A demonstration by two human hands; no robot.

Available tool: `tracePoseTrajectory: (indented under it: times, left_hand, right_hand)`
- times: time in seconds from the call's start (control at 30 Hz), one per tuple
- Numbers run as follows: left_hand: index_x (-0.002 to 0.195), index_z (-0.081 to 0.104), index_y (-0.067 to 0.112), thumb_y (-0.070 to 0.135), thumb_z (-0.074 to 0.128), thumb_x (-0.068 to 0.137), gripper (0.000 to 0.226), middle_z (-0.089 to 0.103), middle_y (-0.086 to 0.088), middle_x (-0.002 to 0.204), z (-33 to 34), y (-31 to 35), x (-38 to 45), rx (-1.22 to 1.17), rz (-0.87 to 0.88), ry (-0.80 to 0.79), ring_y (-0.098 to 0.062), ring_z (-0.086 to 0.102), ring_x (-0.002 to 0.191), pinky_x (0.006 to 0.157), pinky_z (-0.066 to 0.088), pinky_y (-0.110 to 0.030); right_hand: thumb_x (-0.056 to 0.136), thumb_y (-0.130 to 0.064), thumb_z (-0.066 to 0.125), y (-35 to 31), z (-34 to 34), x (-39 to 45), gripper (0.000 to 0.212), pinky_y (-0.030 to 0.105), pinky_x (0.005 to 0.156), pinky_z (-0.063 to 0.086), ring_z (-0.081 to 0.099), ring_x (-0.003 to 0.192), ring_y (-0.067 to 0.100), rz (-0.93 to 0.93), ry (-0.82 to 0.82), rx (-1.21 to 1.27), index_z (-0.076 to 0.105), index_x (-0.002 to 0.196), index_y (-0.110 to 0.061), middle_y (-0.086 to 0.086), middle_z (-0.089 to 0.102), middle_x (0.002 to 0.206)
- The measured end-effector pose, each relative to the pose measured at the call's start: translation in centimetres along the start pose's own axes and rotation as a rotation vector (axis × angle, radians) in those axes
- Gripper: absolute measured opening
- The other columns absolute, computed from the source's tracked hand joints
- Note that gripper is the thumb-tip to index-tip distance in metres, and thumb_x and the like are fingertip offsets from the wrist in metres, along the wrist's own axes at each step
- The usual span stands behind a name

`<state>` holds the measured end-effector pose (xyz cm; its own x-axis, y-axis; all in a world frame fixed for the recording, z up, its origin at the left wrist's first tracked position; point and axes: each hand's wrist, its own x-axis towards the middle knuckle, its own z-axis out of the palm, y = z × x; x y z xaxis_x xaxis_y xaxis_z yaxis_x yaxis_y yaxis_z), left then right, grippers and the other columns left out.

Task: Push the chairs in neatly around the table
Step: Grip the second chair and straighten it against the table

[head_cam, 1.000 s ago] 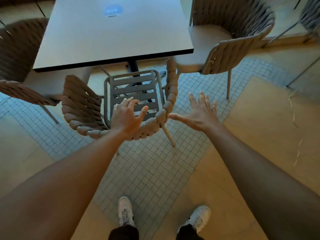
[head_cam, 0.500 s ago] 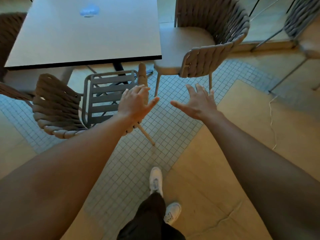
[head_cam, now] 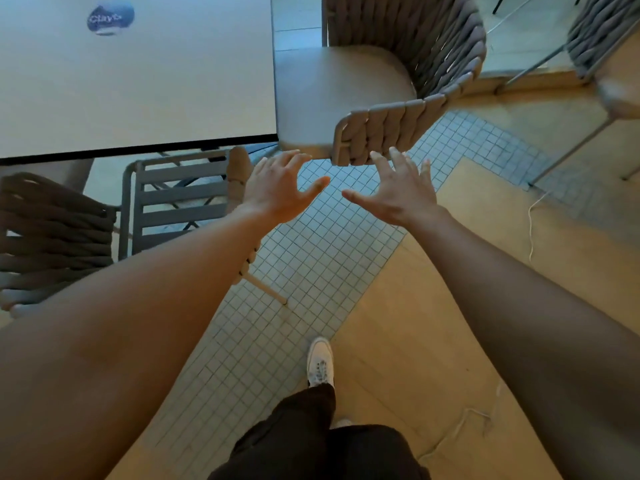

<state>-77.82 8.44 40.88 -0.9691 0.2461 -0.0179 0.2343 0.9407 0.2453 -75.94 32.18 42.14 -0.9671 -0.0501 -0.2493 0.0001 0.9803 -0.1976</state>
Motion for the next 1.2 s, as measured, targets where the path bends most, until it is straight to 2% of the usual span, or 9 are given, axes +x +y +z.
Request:
tracePoseTrajectory:
  times: [0.27,0.4,0.6,0.83,0.97,1.2]
  left_hand:
    - [0.139,0.053,0.026,0.078,0.035,0.092,0.073,0.056,-0.002,0.145,0.7,5.2,7.2,-0.004,0.018,-0.006,-0.028,0.053,0.132,0.113,0.038,-0.051]
    - [0.142,0.052,0.023,0.079,0.033,0.092,0.077,0.055,-0.003,0.146,1.5,8.4,10.8,0.036,0.025,-0.033,-0.027,0.054,0.131,0.114,0.038,-0.047]
    - [0.134,0.057,0.024,0.071,0.043,0.094,0.063,0.061,-0.006,0.135,2.5,13.1,16.2,0.047,-0.086,0.007,-0.032,0.056,0.120,0.104,0.043,-0.047]
    - [0.140,0.052,0.026,0.074,0.043,0.092,0.069,0.058,-0.002,0.139,4.3,18.9,21.1,0.036,-0.199,-0.012,-0.030,0.055,0.124,0.102,0.045,-0.051]
    - [0.140,0.052,0.026,0.076,0.039,0.090,0.072,0.058,-0.001,0.139,5.5,20.0,23.5,0.049,-0.212,-0.052,-0.032,0.055,0.123,0.102,0.046,-0.054]
    - [0.140,0.054,0.025,0.078,0.037,0.090,0.075,0.060,-0.001,0.139,8.3,19.3,28.3,0.039,-0.203,-0.050,-0.030,0.057,0.125,0.106,0.041,-0.049]
  right_hand:
    - [0.081,-0.091,0.036,6.0,-2.4,5.8,0.105,0.059,0.123,-0.003,0.007,0.157,0.032,-0.053,0.015,-0.010,0.019,0.162,-0.026,0.013,0.012,0.170]
    - [0.082,-0.090,0.037,10.3,-3.4,9.2,0.105,0.060,0.124,-0.002,0.007,0.157,0.031,-0.103,0.003,-0.039,0.018,0.162,-0.026,0.012,0.011,0.170]
    - [0.083,-0.085,0.043,16.9,-5.4,14.4,0.100,0.059,0.124,-0.001,0.008,0.157,0.030,-0.250,0.008,-0.027,0.022,0.160,-0.026,0.012,0.016,0.169]
    - [0.083,-0.084,0.046,23.8,-7.7,19.6,0.097,0.059,0.124,0.005,0.012,0.156,0.030,-0.382,-0.013,-0.052,0.025,0.159,-0.027,0.013,0.020,0.168]
    - [0.083,-0.085,0.046,25.7,-8.1,23.1,0.099,0.058,0.125,0.004,0.017,0.155,0.032,-0.480,-0.010,-0.112,0.025,0.159,-0.026,0.015,0.024,0.167]
    - [0.081,-0.083,0.051,27.3,-7.9,29.9,0.101,0.058,0.125,0.002,0.021,0.154,0.031,-0.612,-0.037,-0.201,0.024,0.160,-0.025,0.013,0.025,0.166]
